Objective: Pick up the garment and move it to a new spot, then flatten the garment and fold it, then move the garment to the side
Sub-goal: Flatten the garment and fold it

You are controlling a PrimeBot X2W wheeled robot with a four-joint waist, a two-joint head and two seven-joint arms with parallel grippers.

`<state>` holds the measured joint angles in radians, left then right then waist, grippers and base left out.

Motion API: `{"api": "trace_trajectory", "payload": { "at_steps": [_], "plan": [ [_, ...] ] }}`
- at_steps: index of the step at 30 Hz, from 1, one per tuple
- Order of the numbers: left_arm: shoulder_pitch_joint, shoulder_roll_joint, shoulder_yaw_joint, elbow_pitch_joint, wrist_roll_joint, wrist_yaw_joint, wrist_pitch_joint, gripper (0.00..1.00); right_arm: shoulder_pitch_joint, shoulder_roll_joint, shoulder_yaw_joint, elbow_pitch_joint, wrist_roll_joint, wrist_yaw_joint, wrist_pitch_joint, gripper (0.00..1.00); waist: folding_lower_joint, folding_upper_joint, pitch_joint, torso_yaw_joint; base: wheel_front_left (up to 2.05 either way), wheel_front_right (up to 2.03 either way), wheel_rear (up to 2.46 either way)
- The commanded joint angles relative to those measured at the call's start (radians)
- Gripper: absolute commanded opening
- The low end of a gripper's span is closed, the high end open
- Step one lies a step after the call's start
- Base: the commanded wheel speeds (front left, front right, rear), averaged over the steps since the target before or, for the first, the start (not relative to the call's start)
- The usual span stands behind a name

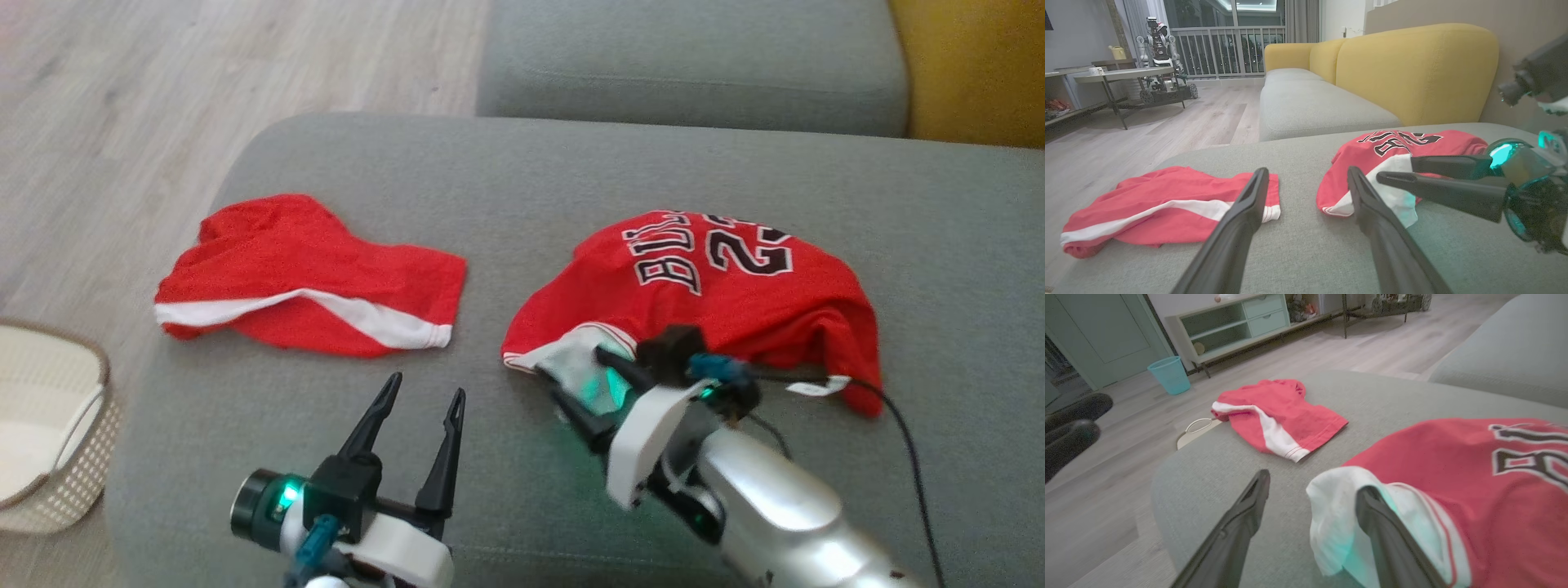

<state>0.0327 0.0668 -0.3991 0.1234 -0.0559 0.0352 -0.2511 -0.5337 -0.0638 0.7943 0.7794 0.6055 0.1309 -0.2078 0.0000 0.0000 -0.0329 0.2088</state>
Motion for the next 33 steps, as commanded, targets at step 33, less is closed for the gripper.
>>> {"api": "trace_trajectory", "payload": {
  "at_steps": [33],
  "plan": [
    [-0.068,-0.016,0.033,-0.063,-0.021,0.013,-0.011,1.0,0.37,0.013,-0.808,-0.457,-0.652,0.0,0.04,1.0,0.0,0.0,0.023,-0.24,0.0,0.0,0.0]
  ]
}}
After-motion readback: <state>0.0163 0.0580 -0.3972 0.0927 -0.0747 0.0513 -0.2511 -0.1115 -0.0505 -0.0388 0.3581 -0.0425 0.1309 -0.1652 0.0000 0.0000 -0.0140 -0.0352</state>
